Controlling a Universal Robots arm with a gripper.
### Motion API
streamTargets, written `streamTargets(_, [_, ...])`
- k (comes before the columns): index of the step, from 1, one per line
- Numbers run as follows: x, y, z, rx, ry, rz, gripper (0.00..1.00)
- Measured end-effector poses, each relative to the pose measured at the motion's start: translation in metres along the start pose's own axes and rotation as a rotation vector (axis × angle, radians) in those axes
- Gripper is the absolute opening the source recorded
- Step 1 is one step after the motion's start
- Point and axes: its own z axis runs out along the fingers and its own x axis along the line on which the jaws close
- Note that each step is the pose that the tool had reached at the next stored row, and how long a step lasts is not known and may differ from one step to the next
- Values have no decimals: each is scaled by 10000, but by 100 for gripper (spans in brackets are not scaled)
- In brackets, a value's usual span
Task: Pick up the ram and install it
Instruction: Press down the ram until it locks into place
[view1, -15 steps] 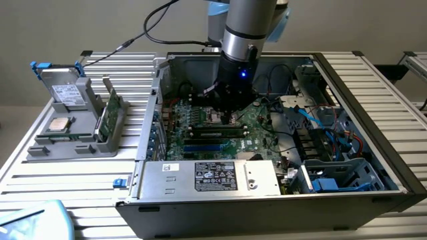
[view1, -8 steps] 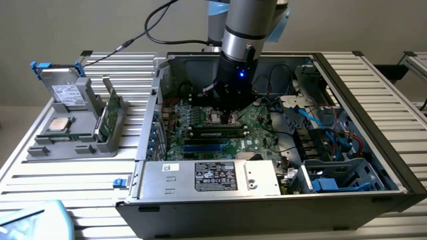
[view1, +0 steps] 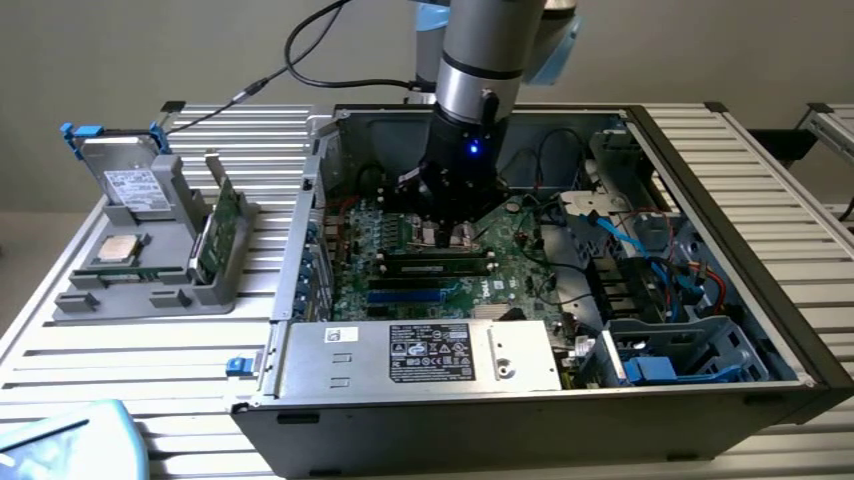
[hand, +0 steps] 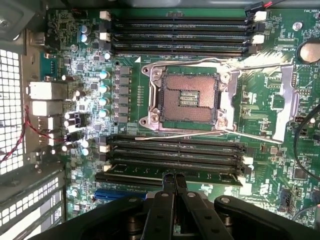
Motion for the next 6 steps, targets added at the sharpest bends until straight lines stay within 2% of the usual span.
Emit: streamTargets(6, [0,1,0,1,1,0,11])
